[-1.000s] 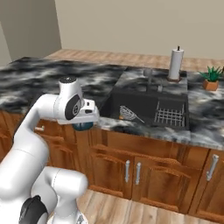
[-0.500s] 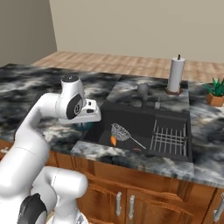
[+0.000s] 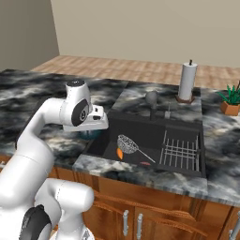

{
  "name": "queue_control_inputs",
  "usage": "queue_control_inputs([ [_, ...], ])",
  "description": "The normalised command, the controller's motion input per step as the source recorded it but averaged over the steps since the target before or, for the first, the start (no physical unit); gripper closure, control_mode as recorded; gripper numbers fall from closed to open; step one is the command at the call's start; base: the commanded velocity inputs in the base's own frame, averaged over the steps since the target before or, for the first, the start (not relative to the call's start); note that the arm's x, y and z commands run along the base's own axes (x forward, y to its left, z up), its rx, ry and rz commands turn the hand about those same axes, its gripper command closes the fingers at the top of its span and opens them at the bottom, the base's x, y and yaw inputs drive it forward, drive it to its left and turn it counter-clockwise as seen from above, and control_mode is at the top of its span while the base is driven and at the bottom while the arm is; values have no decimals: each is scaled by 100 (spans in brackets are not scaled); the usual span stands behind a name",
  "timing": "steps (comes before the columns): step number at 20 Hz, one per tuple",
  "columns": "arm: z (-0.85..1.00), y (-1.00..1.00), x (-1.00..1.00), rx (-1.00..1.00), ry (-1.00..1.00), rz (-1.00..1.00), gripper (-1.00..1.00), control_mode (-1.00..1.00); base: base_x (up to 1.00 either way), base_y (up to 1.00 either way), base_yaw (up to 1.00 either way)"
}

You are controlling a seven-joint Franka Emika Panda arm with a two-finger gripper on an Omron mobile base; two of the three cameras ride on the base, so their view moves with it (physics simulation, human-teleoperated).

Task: Pick the teapot and strainer and place them in the sink. Then turn on the water.

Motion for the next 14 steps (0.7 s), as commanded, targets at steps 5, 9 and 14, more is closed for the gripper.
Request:
queue_control_inputs([
  [5,0,0,20,0,0,-1,100,-100,0,0,0],
  [9,0,0,33,0,0,0,100,-100,0,0,0],
  [14,-7,0,54,0,0,0,100,-100,0,0,0],
])
